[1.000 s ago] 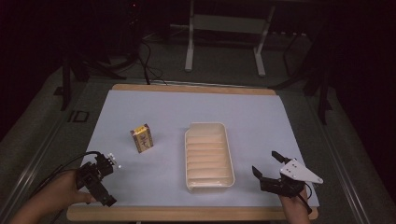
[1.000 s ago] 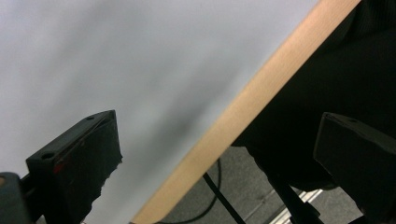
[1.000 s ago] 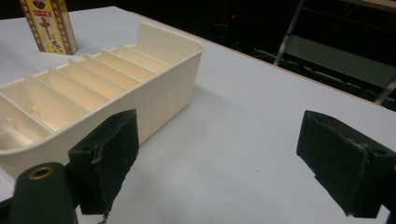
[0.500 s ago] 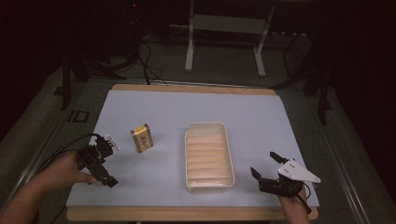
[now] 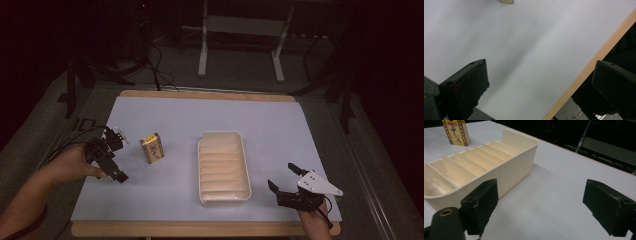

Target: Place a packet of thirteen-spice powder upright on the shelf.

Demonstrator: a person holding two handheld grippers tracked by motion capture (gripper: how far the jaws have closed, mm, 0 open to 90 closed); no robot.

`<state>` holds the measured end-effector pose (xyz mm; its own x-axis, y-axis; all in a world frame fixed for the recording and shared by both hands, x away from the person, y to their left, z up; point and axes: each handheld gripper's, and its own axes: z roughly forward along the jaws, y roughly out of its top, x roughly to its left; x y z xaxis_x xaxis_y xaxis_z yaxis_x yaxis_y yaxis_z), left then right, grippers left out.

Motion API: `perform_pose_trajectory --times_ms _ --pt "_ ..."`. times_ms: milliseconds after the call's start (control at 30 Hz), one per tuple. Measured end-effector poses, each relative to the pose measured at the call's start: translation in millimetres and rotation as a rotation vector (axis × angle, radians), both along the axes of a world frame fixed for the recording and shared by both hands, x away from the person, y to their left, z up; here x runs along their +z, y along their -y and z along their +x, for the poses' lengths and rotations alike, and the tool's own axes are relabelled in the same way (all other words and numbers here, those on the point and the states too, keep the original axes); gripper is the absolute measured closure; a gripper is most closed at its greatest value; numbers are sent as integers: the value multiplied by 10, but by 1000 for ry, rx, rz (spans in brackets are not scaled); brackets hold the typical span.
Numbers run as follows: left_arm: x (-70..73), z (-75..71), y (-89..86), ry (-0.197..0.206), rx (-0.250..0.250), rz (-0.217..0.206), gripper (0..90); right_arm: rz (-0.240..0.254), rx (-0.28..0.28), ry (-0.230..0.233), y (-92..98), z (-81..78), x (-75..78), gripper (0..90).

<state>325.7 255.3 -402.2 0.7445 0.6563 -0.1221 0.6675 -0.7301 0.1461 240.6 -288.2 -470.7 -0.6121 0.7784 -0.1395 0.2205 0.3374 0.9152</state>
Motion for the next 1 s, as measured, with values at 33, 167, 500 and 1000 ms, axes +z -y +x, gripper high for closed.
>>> perform_pose_trajectory --times_ms 33,167,500,1000 --pt "22 33 -8 2 2 -1 18 0 0 1 1 -1 0 130" --pt "98 161 -25 34 21 -16 18 2 5 -2 -3 1 -5 130" --pt "90 420 83 78 -8 -38 112 10 11 -9 -2 4 -8 131" --pt "43 640 375 41 -70 -11 202 9 26 -34 -10 18 -33 131"
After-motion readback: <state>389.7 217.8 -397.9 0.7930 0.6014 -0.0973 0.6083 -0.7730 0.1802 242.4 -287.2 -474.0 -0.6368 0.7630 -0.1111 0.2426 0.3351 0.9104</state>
